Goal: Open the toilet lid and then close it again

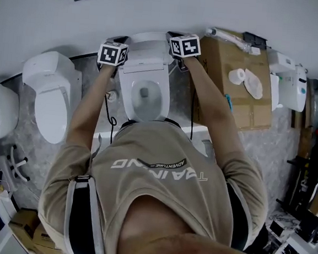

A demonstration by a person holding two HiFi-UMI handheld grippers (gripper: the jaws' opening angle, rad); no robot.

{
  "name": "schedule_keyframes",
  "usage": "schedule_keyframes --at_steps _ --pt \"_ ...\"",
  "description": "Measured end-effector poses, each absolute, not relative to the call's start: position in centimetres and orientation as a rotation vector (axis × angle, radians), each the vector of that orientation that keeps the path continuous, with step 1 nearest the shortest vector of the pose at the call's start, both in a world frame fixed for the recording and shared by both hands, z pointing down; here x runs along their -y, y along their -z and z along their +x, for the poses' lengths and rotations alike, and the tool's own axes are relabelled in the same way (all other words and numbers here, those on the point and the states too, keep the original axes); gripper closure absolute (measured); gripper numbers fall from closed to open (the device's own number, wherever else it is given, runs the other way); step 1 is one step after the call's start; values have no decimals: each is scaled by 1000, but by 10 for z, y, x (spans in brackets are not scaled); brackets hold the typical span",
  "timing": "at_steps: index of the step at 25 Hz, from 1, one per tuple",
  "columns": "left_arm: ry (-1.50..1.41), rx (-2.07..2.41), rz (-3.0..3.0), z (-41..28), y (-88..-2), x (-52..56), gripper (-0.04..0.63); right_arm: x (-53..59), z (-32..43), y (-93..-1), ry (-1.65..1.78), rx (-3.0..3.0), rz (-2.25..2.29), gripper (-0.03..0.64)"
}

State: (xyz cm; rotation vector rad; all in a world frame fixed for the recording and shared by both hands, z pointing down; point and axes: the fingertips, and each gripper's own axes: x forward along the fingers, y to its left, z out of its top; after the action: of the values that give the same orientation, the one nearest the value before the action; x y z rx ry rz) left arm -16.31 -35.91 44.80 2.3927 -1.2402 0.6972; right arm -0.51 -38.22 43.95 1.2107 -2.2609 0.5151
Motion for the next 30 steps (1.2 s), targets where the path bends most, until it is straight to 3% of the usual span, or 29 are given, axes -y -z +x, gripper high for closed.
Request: schedule_keyframes --at_steps 24,30 --pt "-780 1367 2320 -184 -456 487 595 508 -20 -448 -618 2262 1078 606" --pt "-761 1359 2309 -186 -456 491 595 512 -19 -448 -443 2192 1026 606"
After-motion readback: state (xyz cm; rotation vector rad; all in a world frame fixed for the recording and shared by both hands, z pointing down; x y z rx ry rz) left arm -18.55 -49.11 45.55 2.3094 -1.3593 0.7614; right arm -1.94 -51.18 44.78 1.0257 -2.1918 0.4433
